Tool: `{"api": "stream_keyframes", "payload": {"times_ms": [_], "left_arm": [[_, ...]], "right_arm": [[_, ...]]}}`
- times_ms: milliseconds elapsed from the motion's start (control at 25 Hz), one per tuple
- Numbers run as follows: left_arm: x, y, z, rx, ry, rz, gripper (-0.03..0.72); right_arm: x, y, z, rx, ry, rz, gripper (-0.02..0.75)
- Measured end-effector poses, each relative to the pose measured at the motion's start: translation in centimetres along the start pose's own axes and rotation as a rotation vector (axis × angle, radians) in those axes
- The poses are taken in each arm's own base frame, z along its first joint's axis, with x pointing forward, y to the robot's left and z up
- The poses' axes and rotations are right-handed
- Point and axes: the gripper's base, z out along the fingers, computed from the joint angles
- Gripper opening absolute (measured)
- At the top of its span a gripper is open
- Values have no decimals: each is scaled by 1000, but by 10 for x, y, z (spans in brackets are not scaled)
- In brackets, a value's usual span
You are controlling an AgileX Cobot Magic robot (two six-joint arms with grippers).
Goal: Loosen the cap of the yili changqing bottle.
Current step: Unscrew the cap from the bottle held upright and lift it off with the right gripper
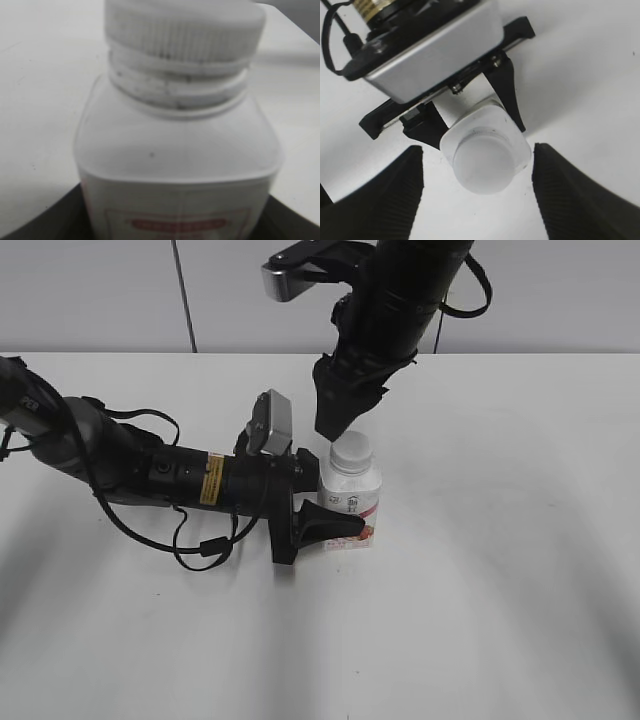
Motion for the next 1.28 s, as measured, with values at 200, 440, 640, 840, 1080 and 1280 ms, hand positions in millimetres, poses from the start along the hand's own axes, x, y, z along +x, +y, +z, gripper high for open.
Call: {"api": "stream_keyframes", "payload": {"times_ms": [200,440,640,840,1080,1280], "left_arm": [[0,0,0,-2,-1,-3,429],[0,1,0,-6,-4,-7,429],[0,1,0,-7,-5,-8,429],[0,1,0,-8,-5,-9,429],[0,1,0,-9,-5,-10,429],[0,1,0,-9,-5,-11,429]], "right_arm": [[4,-4,0,51,37,286,535],[4,-4,0,55,33,628,535],[4,-3,0,53,34,753,535],[7,-5,14,31,82,803,535],[7,-6,20,25,88,828,536],[7,-6,25,15,96,836,536]]}}
